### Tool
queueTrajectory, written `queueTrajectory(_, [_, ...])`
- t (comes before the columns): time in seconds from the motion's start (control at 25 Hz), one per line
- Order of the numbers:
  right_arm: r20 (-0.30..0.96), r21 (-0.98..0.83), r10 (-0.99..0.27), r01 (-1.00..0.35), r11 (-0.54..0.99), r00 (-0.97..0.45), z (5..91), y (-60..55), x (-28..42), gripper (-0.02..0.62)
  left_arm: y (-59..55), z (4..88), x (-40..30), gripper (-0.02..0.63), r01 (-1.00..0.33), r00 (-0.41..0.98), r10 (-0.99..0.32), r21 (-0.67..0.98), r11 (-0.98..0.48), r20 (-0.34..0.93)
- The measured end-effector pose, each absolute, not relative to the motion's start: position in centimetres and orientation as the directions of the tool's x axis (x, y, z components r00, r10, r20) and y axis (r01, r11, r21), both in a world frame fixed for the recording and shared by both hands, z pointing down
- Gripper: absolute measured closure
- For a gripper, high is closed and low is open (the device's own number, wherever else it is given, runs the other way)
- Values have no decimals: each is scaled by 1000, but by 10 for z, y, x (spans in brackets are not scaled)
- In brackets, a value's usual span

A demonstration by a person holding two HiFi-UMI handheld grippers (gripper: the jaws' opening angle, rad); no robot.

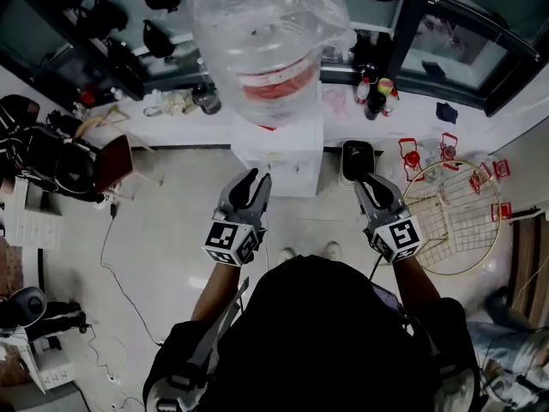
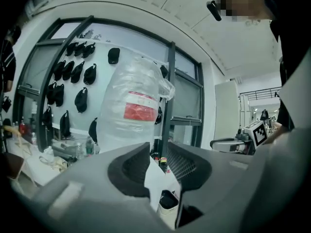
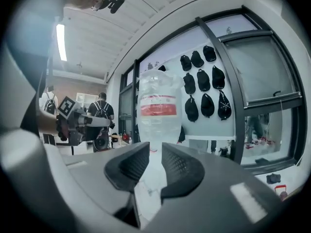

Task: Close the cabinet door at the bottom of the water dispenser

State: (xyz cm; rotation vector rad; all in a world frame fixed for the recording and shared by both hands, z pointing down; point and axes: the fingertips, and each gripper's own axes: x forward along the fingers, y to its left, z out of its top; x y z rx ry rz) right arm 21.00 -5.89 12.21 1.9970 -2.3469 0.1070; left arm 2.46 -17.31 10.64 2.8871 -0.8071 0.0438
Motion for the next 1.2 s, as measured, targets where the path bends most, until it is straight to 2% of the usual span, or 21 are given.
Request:
queueTrajectory(0.28, [97,-26,-971,-976,216,-217,131,-77,208,554,-182,106,10,599,-559,829,-556,146,-816,63])
queueTrajectory(0.48, [108,-53,-965,-971,234,-238,132,-88,207,590,-187,105,9,600,-565,825,-562,120,-817,56])
queueTrajectory(1.2, [111,-41,-959,-966,257,-260,132,-105,206,591,-199,115,13,600,-562,827,-557,144,-814,78])
